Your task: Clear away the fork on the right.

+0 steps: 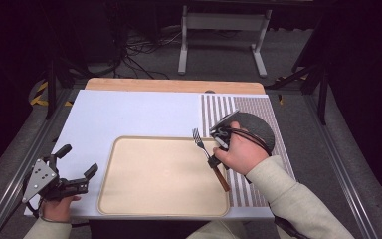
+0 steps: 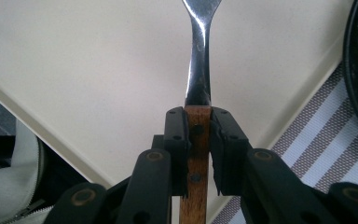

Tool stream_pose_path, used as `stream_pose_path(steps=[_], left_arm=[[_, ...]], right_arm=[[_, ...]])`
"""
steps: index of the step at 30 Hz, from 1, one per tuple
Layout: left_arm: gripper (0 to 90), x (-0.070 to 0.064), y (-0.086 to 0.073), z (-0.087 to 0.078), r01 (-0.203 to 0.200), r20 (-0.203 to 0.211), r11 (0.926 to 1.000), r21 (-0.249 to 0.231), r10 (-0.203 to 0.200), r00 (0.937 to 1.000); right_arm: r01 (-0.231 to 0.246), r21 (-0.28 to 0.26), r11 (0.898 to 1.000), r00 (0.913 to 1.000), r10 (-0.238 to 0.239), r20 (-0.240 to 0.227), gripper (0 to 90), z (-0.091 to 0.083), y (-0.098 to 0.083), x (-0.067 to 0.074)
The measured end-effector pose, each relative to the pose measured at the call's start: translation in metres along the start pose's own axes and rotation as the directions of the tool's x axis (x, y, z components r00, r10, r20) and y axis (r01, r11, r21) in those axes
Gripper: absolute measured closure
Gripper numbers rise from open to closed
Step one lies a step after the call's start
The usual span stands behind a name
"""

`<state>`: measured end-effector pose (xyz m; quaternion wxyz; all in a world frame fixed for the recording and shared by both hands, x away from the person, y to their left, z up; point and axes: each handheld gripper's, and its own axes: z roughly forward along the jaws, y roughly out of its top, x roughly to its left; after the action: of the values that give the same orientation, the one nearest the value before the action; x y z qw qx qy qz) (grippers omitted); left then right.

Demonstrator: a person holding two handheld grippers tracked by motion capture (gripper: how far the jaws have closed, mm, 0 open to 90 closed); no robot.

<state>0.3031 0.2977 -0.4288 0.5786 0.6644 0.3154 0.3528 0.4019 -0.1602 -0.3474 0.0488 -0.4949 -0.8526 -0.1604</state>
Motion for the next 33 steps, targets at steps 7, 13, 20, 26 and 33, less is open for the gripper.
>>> stream_pose_path(steps=[7,13,20,26,33], left_arm=[[0.9,0.0,0.0,0.0,0.0,-0.002,1.0,-0.003,0.0,1.0],[0.8,0.0,0.0,0.0,0.003,0.0,1.0,-0.004,-0.003,1.0],[0.9,0.0,0.0,0.0,0.003,0.001,1.0,-0.004,-0.003,1.0],[0.9,0.0,0.0,0.0,0.001,0.002,1.0,-0.004,-0.001,1.0],[0.9,0.0,0.001,-0.001,-0.001,0.003,1.0,-0.003,0.001,1.0]], right_arm=[[-0.043,0.012,0.999,0.999,0.043,0.008,77.4,0.011,0.003,0.002],[-0.072,0.048,0.996,0.9974,0.071,0.015,77.3,0.027,0.006,0.002],[-0.114,0.076,0.991,0.9932,0.112,0.032,77.3,0.039,0.008,0.003],[-0.131,0.106,0.986,0.9908,0.127,0.047,77.3,0.048,0.007,0.007],[-0.152,0.129,0.98,0.988,0.147,0.048,77.3,0.056,0.008,0.007]])
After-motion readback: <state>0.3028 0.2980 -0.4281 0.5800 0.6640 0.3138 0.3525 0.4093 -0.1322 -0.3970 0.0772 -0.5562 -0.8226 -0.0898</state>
